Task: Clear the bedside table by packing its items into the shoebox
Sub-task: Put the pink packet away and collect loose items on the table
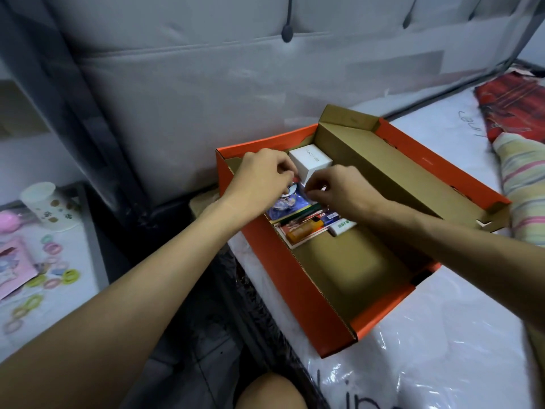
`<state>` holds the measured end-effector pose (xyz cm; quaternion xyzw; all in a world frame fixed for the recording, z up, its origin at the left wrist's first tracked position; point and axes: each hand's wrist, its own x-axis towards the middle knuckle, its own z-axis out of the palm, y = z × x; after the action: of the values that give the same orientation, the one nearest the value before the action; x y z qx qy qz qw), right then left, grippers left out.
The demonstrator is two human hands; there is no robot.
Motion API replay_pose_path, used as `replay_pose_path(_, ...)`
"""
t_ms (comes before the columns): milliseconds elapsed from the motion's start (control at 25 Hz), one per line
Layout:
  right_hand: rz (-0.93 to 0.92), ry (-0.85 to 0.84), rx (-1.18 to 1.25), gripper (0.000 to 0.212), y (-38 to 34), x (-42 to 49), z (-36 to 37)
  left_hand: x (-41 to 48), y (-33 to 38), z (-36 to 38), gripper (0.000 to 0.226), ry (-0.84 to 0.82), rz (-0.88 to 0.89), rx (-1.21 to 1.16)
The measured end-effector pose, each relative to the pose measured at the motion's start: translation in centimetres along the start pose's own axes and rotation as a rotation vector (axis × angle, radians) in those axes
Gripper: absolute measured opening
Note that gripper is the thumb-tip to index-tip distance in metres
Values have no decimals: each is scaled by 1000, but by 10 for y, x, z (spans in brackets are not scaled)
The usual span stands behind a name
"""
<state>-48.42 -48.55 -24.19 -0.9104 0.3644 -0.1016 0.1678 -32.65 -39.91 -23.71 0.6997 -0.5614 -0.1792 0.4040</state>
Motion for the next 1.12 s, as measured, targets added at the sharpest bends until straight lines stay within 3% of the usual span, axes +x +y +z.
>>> replay_pose_path(120, 42, 93, 76, 9, -32, -8, -24, -2, 6, -23, 21, 24, -68, -162)
replay_pose_path(240, -60, 113, 32, 10, -83, -21, -32, -22, 4, -61, 25, 59, -73, -128)
replay_pose_path(440, -252, -10, -19, 12, -195, -35, -9, -114, -28, -148, 18, 112, -253, -73)
replay_pose_path(640, -332, -252, 56, 8, -303, -42, 63, -237, -97, -234, 11, 144, -504, 2)
replay_pose_path(800, -379, -358, 25, 20, -375, -41, 139, -317, -164, -292, 12, 242, -692, 75)
replay_pose_path(920, -367, -451, 7, 15, -406, -29, 194, -356, -219, -319, 15, 322, -820, 133)
replay_pose_path(1120, -323, -377, -2, 35, -435, 2, 274, -393, -301, -334, 21, 404, -972, 293)
